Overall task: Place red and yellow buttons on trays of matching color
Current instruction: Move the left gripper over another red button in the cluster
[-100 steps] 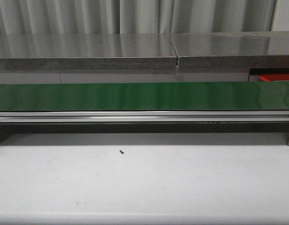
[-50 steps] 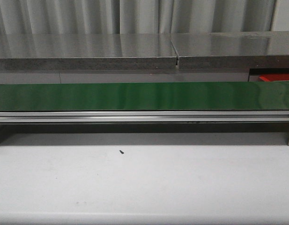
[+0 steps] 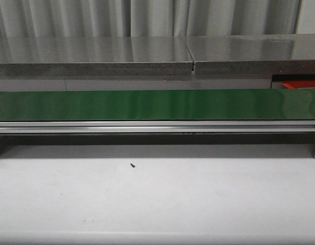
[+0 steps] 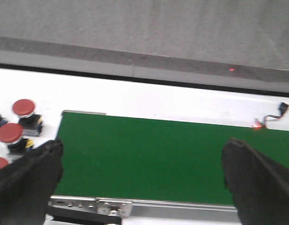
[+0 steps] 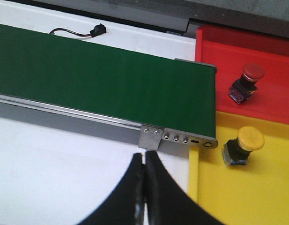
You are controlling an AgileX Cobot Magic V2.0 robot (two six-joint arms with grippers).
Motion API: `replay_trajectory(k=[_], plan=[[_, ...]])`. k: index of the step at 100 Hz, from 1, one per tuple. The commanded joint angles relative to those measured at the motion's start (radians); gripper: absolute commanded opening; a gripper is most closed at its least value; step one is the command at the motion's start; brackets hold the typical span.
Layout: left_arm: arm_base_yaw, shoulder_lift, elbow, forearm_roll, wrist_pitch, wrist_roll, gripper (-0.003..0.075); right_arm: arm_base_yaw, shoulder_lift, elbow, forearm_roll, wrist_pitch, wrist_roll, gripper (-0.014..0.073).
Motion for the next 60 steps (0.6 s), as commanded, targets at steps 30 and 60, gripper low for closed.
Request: replay_trajectory(k=[30, 60], plan=[[0.289, 0.352, -0.193, -0.024, 0.045, -0.033, 0.0662, 0.0, -0.004, -0.022, 0.011, -0.062, -0.009, -0.0066], [0.362, 0.602, -0.203, -0.049, 0.016, -0.033, 0.0662, 0.0, -0.004, -0.022, 0.011, -0.062, -0.009, -0.0066]])
